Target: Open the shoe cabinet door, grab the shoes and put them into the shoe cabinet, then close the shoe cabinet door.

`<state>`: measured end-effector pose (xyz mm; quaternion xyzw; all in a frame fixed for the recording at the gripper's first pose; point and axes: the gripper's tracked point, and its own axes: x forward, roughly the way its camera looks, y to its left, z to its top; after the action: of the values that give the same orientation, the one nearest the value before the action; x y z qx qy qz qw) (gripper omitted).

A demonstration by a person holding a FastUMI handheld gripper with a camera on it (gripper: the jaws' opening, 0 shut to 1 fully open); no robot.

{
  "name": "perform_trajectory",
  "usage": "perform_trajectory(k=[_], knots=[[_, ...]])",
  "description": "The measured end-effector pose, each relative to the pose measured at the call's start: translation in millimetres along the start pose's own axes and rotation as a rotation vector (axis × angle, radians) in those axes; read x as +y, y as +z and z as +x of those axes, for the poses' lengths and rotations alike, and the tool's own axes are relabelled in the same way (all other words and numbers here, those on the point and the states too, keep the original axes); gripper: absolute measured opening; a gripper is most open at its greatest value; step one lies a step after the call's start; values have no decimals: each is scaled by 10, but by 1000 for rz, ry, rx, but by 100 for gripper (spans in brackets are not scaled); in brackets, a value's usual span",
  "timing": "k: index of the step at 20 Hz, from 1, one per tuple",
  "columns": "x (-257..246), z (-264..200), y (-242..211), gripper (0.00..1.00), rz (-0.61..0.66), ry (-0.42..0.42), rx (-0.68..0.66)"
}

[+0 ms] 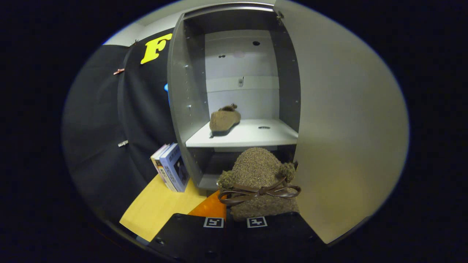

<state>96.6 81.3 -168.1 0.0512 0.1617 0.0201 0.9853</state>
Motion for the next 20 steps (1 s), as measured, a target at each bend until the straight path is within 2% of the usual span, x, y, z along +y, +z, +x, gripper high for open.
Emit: perform_trajectory(k=[6, 10, 20], knots=[[-19, 415, 868, 8, 12, -13, -60], [-85, 851, 1228, 8, -1, -28, -49], [-281, 2168, 1316, 8, 16, -108, 39]])
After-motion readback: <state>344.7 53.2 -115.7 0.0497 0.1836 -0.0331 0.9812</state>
